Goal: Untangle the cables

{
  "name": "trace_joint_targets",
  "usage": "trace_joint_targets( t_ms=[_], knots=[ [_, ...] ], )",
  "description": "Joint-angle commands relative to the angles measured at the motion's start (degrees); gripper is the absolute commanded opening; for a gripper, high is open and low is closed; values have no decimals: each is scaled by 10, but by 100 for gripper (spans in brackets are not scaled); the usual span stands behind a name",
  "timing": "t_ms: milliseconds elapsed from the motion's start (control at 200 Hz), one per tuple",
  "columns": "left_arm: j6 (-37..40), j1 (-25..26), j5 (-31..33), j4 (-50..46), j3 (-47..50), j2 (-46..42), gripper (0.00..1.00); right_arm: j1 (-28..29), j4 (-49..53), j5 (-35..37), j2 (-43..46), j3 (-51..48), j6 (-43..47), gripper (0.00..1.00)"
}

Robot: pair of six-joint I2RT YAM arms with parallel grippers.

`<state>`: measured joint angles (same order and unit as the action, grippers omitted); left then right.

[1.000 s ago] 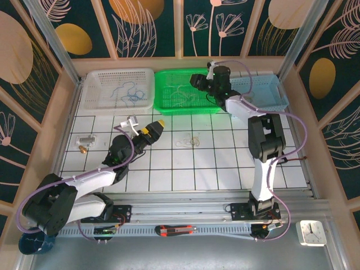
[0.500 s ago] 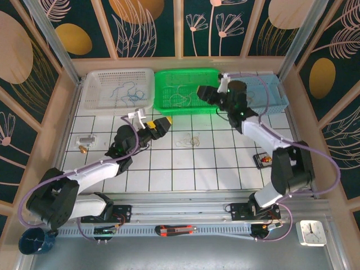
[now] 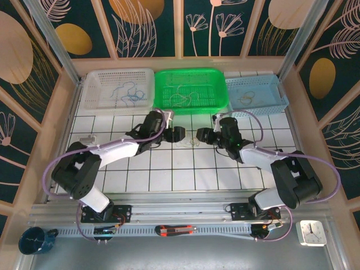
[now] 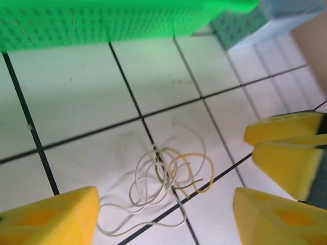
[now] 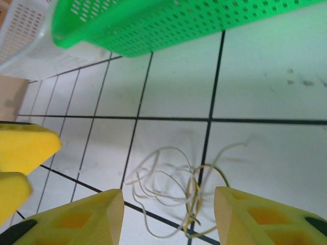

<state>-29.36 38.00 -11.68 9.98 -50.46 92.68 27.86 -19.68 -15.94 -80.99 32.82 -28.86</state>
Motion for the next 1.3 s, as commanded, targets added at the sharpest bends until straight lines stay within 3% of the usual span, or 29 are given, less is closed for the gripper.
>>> trace_joint_targets(
  t_ms=[0, 115, 515, 736, 886, 1291],
  knots=[
    [58, 15, 34, -83, -36, 35, 61, 1, -24, 19, 5, -18, 0, 49],
    [65, 17, 36, -86, -49, 71, 53, -1, -16, 29, 19, -29, 4, 49],
    [75, 19, 15, -72, -95, 132, 45, -11, -8, 23, 51, -45, -7, 49],
    [75, 19, 11, -58, -103, 146, 27, -7, -16, 8, 44, -45, -12, 49],
    [76, 19, 5, -53, -105, 141, 0, 3, -21, 0, 11, -31, -8, 49],
    [40, 19, -48, -24, -35, 24, 0, 20, -48, -15, -75, 22, -12, 51]
  ],
)
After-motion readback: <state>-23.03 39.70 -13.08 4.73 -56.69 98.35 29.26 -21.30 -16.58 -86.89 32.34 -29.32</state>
